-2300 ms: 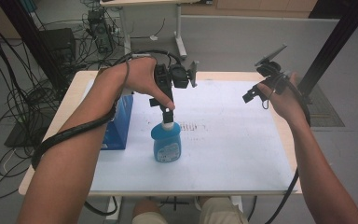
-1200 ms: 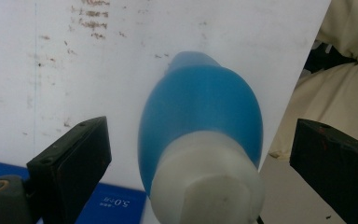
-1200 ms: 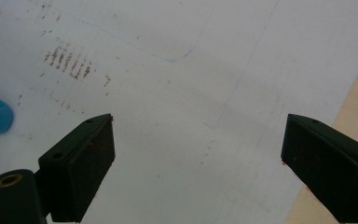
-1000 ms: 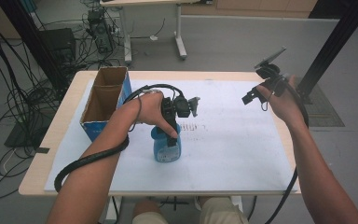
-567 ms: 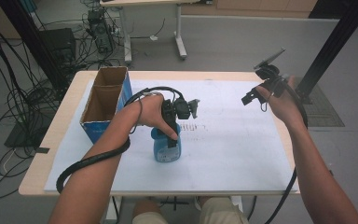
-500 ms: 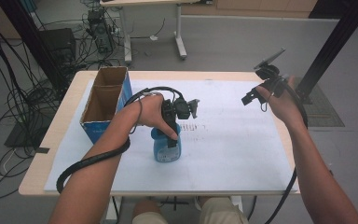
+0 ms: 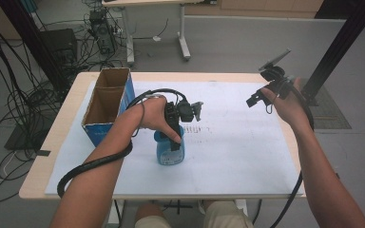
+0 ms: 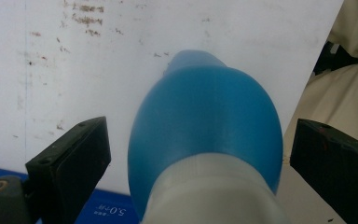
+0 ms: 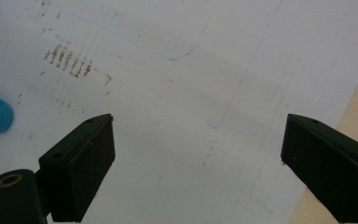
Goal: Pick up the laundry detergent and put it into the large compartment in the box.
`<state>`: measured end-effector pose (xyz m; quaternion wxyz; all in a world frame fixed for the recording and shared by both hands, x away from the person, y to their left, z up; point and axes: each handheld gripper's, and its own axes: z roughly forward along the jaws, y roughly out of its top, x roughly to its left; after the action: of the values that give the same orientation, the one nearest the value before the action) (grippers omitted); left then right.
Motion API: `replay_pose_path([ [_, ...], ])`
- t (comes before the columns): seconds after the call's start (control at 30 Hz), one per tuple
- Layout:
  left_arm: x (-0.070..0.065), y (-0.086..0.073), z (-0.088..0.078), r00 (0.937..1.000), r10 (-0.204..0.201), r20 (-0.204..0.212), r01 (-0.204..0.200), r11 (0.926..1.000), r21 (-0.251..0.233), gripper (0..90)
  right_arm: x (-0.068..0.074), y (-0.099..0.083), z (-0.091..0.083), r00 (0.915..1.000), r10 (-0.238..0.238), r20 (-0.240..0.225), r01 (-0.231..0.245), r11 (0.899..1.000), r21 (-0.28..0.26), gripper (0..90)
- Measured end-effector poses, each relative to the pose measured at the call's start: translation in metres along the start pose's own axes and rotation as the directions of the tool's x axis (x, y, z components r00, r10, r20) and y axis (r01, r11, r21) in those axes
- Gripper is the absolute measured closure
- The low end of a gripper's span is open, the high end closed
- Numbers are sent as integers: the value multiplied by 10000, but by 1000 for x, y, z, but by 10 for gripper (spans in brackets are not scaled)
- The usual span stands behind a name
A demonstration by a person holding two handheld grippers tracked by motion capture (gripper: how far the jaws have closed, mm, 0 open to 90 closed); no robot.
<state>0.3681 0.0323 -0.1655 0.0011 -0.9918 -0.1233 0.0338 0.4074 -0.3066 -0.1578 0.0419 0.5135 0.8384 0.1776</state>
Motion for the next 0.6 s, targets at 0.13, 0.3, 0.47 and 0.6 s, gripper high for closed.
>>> replay_pose_path([
  [0.13,0,-1,-1,10000,-14,-54,13,10000,-50,56,0,0,0,10000,-5,22,5,10000,2,101],
  [0.3,-1,-1,-1,10000,-6,-43,6,10000,-36,55,1,0,0,10000,-8,50,7,10000,23,101],
  [0.47,-1,-1,-1,10000,-7,-51,7,10000,-29,55,2,0,0,10000,-30,64,30,10000,3,101],
  [0.6,-1,0,-3,10000,-9,-63,9,10000,-21,55,2,0,-1,10000,-23,74,23,10000,-14,101],
])
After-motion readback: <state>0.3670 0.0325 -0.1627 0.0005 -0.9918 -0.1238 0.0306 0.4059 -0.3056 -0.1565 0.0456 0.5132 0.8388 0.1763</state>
